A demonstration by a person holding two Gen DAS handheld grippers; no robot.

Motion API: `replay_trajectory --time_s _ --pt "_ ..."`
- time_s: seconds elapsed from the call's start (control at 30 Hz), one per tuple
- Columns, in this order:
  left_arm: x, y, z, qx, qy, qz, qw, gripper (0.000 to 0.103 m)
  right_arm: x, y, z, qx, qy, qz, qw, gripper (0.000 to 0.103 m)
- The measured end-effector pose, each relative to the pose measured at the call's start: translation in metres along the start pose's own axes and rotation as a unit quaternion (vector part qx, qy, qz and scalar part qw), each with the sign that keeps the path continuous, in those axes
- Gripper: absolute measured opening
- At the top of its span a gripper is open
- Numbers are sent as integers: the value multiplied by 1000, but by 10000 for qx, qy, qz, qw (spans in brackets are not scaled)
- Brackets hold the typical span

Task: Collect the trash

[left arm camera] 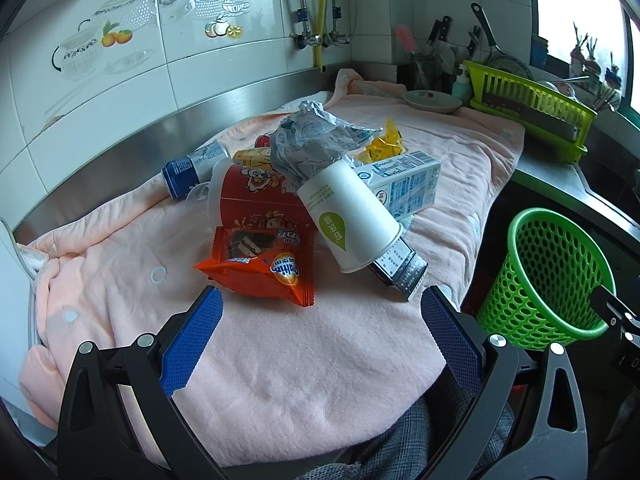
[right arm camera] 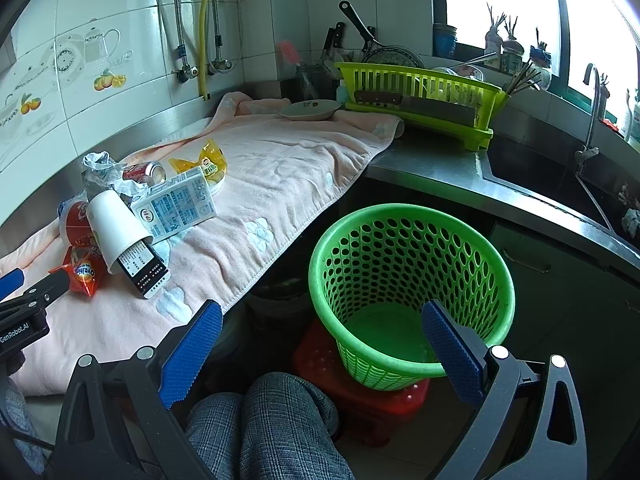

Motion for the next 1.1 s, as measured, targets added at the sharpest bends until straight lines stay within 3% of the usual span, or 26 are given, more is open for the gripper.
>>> replay_trajectory --time_s 1.1 --pt "-4 -1 7 26 60 32 10000 98 -4 -2 0 26 13 49 10000 97"
Point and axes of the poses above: each gripper's, at about its wrist camera, not at the fingertips, and x roughly against the way its jaws point, z to its left, y to its top, the point moved 9 cm from there along -x, roughly the way its jaws point, and after that the axes turned 6 degrees about y, right-handed, at the moved point
